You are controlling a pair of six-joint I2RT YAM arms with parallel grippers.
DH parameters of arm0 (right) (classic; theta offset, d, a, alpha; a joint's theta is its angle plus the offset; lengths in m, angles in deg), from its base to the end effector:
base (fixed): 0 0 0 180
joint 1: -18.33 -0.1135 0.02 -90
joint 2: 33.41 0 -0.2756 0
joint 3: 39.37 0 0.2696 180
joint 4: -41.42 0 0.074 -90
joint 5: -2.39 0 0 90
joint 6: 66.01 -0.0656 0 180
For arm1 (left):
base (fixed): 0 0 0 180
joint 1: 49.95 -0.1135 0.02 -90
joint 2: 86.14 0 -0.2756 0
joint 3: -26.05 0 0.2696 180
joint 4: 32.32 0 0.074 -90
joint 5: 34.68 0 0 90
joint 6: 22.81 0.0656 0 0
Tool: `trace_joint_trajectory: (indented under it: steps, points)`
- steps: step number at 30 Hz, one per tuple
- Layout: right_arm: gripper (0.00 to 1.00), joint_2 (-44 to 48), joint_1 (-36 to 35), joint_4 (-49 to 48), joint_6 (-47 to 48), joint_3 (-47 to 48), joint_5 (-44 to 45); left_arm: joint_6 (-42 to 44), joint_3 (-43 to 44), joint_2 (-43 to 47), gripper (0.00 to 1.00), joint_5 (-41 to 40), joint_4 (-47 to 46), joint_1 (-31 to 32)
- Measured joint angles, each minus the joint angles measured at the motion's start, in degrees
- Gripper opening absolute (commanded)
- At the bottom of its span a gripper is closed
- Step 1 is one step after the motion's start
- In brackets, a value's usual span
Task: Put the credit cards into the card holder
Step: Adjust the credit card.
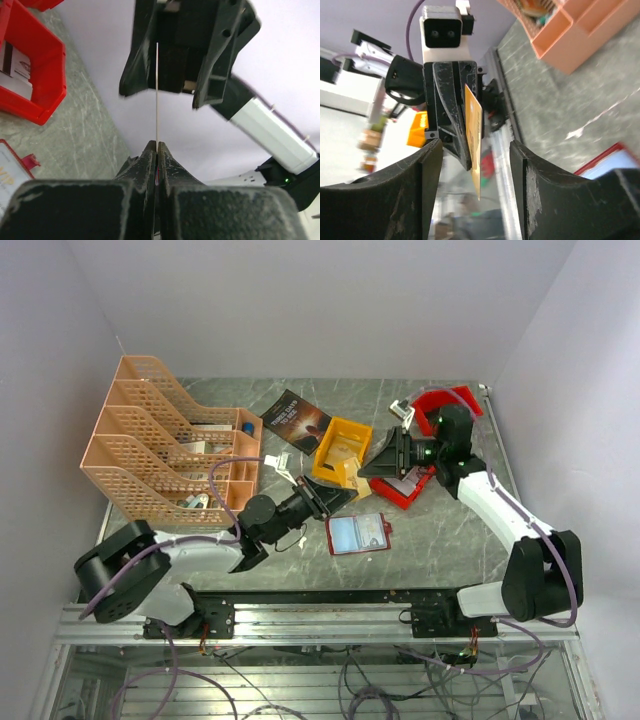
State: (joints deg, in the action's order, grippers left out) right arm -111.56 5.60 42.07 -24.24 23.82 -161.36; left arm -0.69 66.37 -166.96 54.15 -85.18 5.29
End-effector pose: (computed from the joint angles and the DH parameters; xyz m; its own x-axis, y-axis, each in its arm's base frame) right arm 0.2913 0.1304 0.2888 -0.8935 0.0121 -0.4489 -0.4461 0.0903 0.8904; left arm 0.1821 -0.2600 0.2404 -0.7044 -0.6095 -0.3638 0.4181 0.0579 -0.9066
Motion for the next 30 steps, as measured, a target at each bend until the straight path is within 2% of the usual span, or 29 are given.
trace_joint_trajectory:
  steps: [4,7,15,28,30]
  points:
    - [0.63,0.24,0.55,13.97,20.26,9.09,-0.48,6.29,0.04,5.86,0.07,3.65,9.07,-0.72]
    - [0.66,1.33,0.55,19.15,28.55,11.47,-0.70,10.80,0.63,9.57,0.07,5.88,15.78,-1.16]
    - [0.67,1.44,-1.79,25.66,34.71,11.37,1.14,17.18,3.26,11.82,0.07,8.22,25.27,-1.70]
    - [0.31,0.50,-5.42,27.56,35.36,11.08,5.09,18.27,4.68,9.20,0.07,9.64,26.14,-1.79]
    - [0.23,-0.07,-5.68,28.24,35.50,11.08,5.51,18.38,4.74,9.16,0.07,9.66,26.12,-1.79]
